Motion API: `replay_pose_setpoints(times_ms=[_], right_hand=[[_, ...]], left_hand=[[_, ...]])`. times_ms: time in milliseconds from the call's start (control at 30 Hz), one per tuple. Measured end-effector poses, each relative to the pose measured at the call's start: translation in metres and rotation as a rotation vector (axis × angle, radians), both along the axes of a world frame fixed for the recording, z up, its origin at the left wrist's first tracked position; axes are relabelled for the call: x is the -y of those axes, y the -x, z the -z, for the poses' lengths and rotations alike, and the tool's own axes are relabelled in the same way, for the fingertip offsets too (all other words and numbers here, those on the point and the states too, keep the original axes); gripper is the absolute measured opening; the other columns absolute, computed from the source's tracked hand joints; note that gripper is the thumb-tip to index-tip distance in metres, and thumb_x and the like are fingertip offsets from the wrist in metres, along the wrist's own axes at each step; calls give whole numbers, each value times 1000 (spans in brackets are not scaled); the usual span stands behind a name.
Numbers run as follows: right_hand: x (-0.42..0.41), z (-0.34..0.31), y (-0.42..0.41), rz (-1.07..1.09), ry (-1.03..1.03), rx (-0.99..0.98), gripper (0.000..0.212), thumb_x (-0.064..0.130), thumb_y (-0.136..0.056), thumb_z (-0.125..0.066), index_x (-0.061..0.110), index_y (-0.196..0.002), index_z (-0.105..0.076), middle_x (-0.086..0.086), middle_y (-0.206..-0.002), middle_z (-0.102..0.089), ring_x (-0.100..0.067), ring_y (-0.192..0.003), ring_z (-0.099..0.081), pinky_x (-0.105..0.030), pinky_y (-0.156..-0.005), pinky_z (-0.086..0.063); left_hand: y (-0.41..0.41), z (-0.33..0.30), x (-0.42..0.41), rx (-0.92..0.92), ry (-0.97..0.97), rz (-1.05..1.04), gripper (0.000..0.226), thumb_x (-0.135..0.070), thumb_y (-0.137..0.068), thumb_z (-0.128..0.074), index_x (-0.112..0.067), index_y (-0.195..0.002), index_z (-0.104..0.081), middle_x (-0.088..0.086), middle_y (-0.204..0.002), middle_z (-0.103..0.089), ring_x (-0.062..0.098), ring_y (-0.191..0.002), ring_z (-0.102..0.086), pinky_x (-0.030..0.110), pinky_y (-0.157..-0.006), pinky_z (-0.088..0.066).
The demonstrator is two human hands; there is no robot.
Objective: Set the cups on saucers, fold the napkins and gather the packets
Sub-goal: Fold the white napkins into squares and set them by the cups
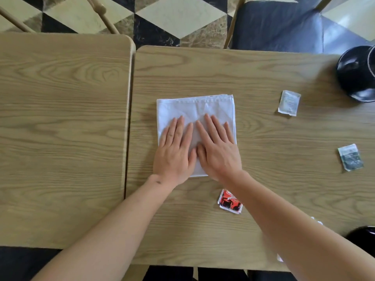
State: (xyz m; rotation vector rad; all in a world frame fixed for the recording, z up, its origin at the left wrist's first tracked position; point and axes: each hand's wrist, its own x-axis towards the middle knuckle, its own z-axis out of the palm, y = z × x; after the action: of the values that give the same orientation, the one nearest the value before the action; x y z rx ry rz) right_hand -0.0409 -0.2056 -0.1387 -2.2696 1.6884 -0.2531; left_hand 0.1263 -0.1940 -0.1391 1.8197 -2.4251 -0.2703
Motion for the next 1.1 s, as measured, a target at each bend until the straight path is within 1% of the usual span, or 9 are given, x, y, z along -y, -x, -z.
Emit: replay_pose_setpoints(times_ms=[167,233,333,467,633,900,1000,1033,1100], right_hand=[[0,-5,-3,42,-16,-23,59,39,-101,-43,18,-156,-37,-13,-165,-28,-28,-154,-19,-49,-125,-15],[0,-7,-4,41,-17,-33,60,40,-100,-44,19,-156,-37,-12,-165,-28,-28,-154,-19,-50,-124,-16],[1,-6,-4,46,-21,-41,61,41,-100,-45,19,-156,-36,-11,-165,-27,-27,-155,-18,-49,-125,-15],[1,-4,-4,43,-26,-55,61,42,-99,-44,20,-156,-37,-11,-165,-27,-28,-155,-17,-49,-125,-14],[1,-4,-3,37,-49,-65,62,42,-99,-43,21,-156,-35,-11,-166,-25,-28,-155,-15,-49,-125,-12],[3,-8,-5,39,-94,-47,62,45,-99,-41,21,-156,-36,-10,-166,-24,-28,-155,-15,-48,-126,-9],[3,-19,-6,54,-112,49,60,36,-96,-52,17,-152,-42,-12,-164,-30,-30,-153,-23,-49,-124,-16],[3,-23,-3,89,-115,93,60,31,-93,-57,15,-150,-45,-12,-162,-33,-31,-150,-28,-49,-122,-21],[-2,-34,8,251,-154,162,61,25,-88,-62,14,-146,-46,-9,-159,-37,-30,-144,-34,-46,-117,-31]], left_hand=[[10,-4,16,-40,10,-111,57,-27,-98,-51,-1,-148,-47,27,-160,-32,43,-152,-24,54,-122,-24],[7,-4,26,-27,25,-65,57,-28,-99,-49,-4,-151,-44,25,-162,-31,40,-153,-23,54,-122,-25],[0,1,32,34,28,-26,61,-37,-101,-43,-18,-158,-35,15,-167,-23,37,-155,-15,53,-125,-17],[11,5,36,65,0,-253,60,-49,-102,-35,-29,-159,-31,15,-169,-17,43,-155,-9,56,-125,-10],[12,7,36,101,-32,-255,62,-51,-102,-33,-30,-160,-25,17,-170,-12,44,-155,-4,60,-123,-11],[13,1,41,124,-111,-238,64,-51,-102,-32,-29,-161,-23,17,-170,-9,43,-155,-1,58,-124,-8],[7,-15,36,5,-162,-261,62,-43,-100,-46,-24,-158,-34,18,-169,-14,42,-156,-3,53,-125,-9],[4,-21,31,-77,-154,-328,60,-36,-97,-54,-19,-153,-42,20,-167,-20,42,-155,-9,50,-124,-13],[-3,-37,15,-248,-146,-581,53,-23,-89,-65,-10,-139,-54,22,-158,-36,41,-148,-27,45,-118,-22]])
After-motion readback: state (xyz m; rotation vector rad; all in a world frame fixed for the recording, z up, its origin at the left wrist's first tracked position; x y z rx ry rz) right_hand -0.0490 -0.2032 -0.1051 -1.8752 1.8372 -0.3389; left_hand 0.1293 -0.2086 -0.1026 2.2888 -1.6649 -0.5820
